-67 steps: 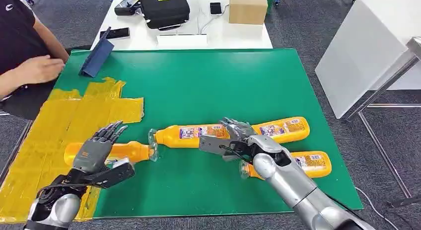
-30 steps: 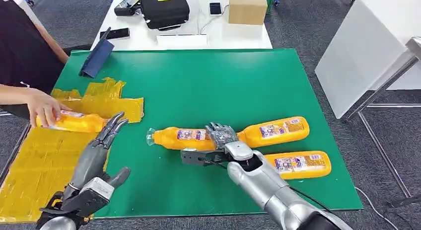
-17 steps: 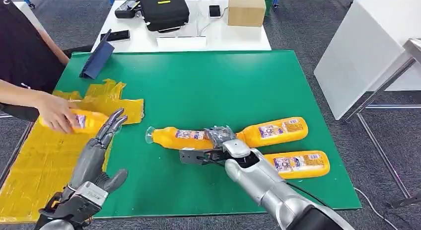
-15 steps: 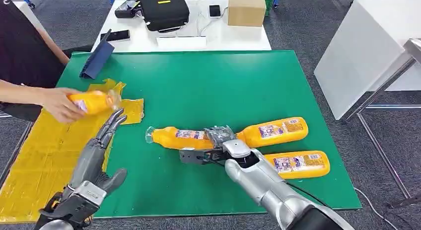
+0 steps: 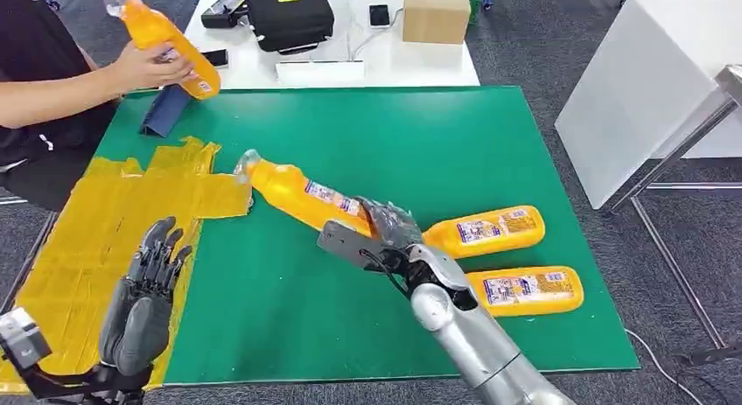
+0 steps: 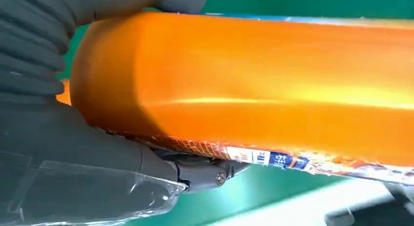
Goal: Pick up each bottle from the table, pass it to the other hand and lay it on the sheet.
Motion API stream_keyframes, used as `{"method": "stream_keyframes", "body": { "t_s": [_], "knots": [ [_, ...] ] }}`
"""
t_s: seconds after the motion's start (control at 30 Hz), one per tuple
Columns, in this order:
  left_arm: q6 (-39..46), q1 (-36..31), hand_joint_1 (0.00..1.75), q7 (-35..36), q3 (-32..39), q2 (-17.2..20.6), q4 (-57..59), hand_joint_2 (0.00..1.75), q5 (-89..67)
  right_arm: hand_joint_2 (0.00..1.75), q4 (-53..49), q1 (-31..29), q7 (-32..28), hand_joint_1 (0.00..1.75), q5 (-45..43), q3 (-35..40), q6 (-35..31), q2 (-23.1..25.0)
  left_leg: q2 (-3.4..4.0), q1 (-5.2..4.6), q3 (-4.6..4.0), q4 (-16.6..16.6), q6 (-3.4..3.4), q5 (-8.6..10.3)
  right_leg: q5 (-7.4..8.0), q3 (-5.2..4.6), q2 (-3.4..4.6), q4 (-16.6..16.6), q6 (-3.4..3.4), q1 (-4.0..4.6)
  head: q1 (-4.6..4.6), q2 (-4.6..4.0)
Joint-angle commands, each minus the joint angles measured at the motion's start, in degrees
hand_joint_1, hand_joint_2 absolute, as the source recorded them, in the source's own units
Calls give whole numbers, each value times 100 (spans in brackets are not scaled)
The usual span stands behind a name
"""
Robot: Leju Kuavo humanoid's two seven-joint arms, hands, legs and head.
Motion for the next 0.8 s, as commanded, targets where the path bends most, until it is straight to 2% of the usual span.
{"method": "stream_keyframes", "body": {
  "t_s": [0.03,0.2,0.33,0.43,0.7,0.8],
  "knots": [
    [-217,59,0,177,303,-354,581,175,1278,175,-1962,474,-200,175,-486,479,-119,-499,-5,-1,7,-1,1,-5,-5,11,-5,-3,-4,0,0,0],
    [-215,-77,0,177,-112,-270,679,175,1223,175,-2005,504,-343,175,-1047,832,29,-522,-10,1,9,-4,-1,-4,-5,17,-10,-7,-6,2,-4,0],
    [-158,-213,0,110,-453,-161,679,175,1105,175,-1807,50,-497,175,-1788,1102,251,-843,-1,-3,1,-1,0,-2,-1,4,-1,-1,-4,-2,-2,0],
    [-162,-227,0,104,-518,-155,665,175,1078,175,-1811,26,-518,175,-1877,1151,302,-845,-6,-4,1,-2,1,0,-1,6,-7,-1,-3,-3,0,0],
    [-265,-413,0,-106,-1239,119,530,175,798,175,-1848,-220,-631,175,-2898,1770,603,-997,-4,-2,-1,-1,0,-1,-1,7,-4,-1,-3,0,-2,0],
    [-282,-421,0,-128,-1270,130,478,175,765,175,-1853,-219,-648,175,-2941,1824,627,-1011,0,2,13,2,-2,-9,-6,21,0,-1,-8,4,-2,0]
  ]
}}
